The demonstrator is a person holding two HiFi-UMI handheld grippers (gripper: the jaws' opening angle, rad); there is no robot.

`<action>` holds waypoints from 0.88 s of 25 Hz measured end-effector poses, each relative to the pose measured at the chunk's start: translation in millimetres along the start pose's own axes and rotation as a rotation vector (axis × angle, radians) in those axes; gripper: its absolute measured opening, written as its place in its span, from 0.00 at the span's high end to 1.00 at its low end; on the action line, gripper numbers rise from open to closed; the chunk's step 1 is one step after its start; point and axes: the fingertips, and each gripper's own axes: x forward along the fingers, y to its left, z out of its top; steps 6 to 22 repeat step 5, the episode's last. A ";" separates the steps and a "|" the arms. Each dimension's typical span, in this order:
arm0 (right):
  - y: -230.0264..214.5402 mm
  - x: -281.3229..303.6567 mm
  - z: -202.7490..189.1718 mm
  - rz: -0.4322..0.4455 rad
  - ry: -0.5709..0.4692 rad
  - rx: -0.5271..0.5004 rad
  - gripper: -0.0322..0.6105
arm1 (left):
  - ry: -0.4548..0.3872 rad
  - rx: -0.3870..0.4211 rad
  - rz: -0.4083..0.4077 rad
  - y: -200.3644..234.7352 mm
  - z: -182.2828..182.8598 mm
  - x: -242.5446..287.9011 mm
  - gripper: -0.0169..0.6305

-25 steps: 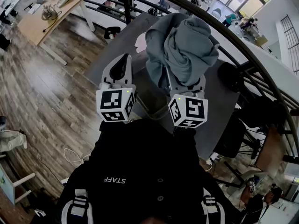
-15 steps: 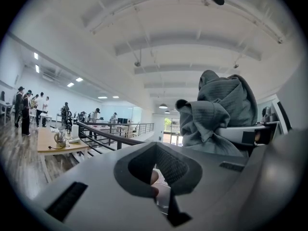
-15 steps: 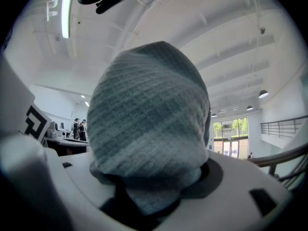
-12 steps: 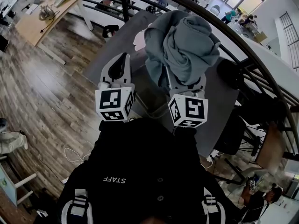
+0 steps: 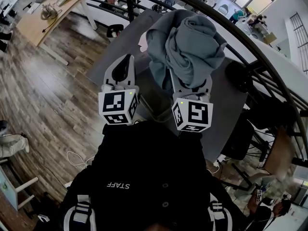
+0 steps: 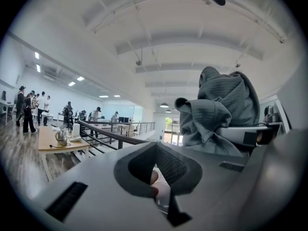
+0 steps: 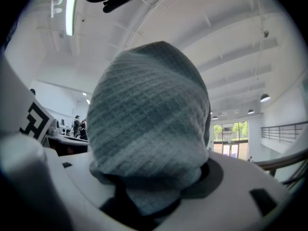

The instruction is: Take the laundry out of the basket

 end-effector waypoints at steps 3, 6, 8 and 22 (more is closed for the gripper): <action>0.1 1.6 -2.2 -0.001 0.004 0.000 0.44 | -0.001 -0.003 0.001 1.4 -0.7 0.5 0.97; 0.9 3.2 -3.7 0.002 0.006 0.002 0.44 | 0.000 -0.004 0.002 2.9 -1.3 1.4 0.97; 0.9 3.2 -3.7 0.002 0.006 0.002 0.44 | 0.000 -0.004 0.002 2.9 -1.3 1.4 0.97; 0.9 3.2 -3.7 0.002 0.006 0.002 0.44 | 0.000 -0.004 0.002 2.9 -1.3 1.4 0.97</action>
